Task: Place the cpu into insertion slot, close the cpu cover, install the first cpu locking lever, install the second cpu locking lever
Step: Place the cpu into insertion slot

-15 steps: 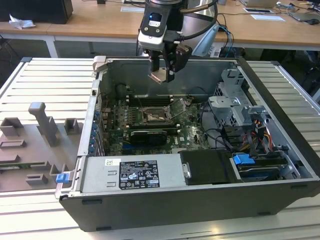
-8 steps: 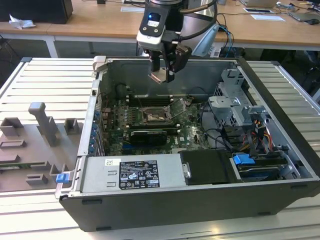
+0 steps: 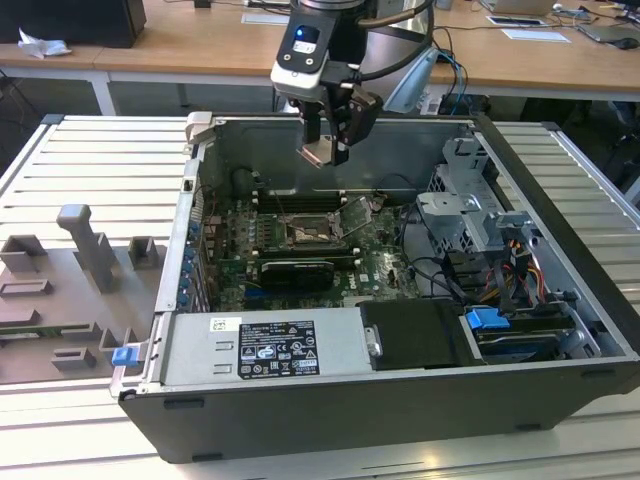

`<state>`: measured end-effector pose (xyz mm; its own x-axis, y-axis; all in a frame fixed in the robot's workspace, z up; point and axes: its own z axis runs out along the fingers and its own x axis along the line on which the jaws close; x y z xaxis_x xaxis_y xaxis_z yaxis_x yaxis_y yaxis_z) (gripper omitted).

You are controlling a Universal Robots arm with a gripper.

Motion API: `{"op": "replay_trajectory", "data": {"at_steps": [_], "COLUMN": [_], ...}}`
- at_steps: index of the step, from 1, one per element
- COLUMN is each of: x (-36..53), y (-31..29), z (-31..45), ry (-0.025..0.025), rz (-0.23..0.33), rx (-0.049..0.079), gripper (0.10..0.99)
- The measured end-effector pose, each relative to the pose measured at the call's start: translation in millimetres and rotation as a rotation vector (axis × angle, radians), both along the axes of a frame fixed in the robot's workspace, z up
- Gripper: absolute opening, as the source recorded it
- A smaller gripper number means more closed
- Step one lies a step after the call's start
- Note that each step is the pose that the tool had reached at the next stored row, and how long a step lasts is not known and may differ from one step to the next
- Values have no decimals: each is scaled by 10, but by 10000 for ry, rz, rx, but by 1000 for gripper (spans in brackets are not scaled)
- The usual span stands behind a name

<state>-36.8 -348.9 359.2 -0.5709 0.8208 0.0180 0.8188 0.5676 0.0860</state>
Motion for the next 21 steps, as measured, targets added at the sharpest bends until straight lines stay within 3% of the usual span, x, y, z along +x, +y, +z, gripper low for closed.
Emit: {"op": "replay_trajectory", "data": {"at_steps": [21], "x": [0], "y": [0], "z": [-22], "ry": [0], "rz": [-958], "rx": [-1], "gripper": [537]}}
